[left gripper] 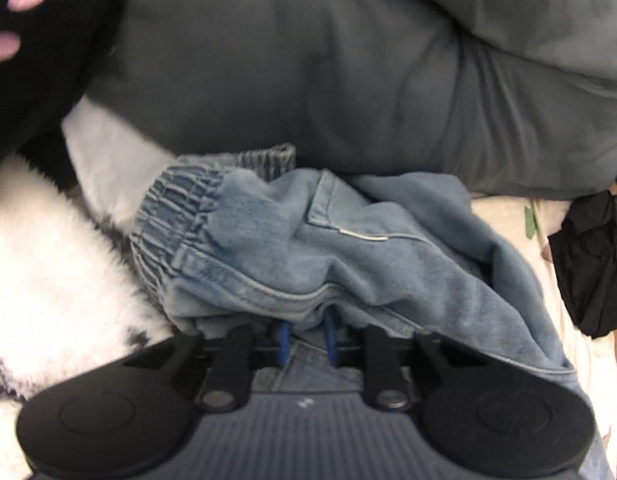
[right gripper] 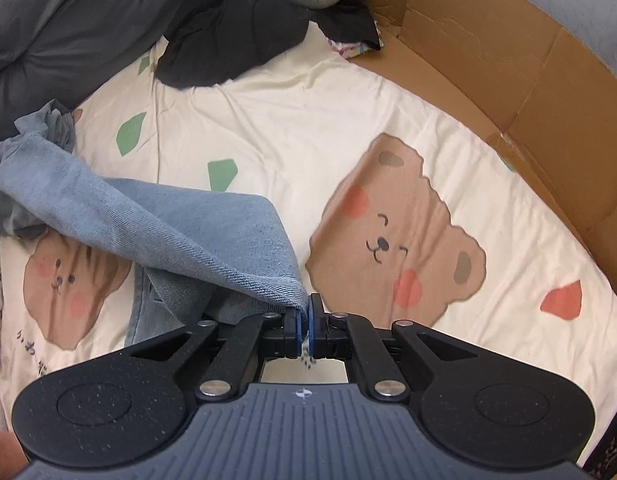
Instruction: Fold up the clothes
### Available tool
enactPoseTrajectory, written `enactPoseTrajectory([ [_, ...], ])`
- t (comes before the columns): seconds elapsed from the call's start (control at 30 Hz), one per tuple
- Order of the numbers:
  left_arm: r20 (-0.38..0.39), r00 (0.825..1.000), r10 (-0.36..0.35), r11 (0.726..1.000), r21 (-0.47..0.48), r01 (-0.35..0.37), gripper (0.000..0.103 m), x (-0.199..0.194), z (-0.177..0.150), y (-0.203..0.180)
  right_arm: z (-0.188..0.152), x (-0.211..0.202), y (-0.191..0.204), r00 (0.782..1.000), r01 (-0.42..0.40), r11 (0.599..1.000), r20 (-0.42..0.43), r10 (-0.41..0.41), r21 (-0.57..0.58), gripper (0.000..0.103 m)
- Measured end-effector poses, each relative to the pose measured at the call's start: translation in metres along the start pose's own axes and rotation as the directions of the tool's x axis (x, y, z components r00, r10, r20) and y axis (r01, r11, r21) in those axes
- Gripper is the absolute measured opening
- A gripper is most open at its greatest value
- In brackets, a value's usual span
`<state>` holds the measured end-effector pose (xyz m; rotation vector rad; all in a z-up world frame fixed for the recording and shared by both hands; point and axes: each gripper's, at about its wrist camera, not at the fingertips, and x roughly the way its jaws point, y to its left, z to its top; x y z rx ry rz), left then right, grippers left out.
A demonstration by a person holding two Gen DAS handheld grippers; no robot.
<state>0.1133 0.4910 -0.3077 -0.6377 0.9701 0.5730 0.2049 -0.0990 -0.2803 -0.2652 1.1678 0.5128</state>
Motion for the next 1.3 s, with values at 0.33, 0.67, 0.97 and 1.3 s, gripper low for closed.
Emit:
enactPoseTrajectory([
  [0.33,0.068,0.992,-0.102,0.990,0.107,0.094,0.005,-0.057,0.005,-0.035,-0.024,-0.018,-0.006,0.998,-0.013,0.999,-0.055,0.011,-0.046,0.000],
  [0.67,0.082,0.975,-0.205,0.956,0.228,0.181,0.003,-0.119,0.000,-0.078,-0.071,-0.060,-0.013,0.997,-0.023,0.999,-0.081,0.020,-0.036,0.000],
  [0.97,0.038,0.959,-0.280,0.920,0.295,0.257,0.002,-0.161,-0.031,-0.113,-0.132,-0.111,-0.040,0.998,0.039,0.997,-0.050,-0.035,0.072,0.000],
  [1.3,0.007,0.921,-0.389,0.858,0.368,0.359,0.000,-0.219,-0.074,-0.138,-0.206,-0.178,-0.063,0.997,0.080,0.978,-0.020,-0.077,0.191,0.000],
])
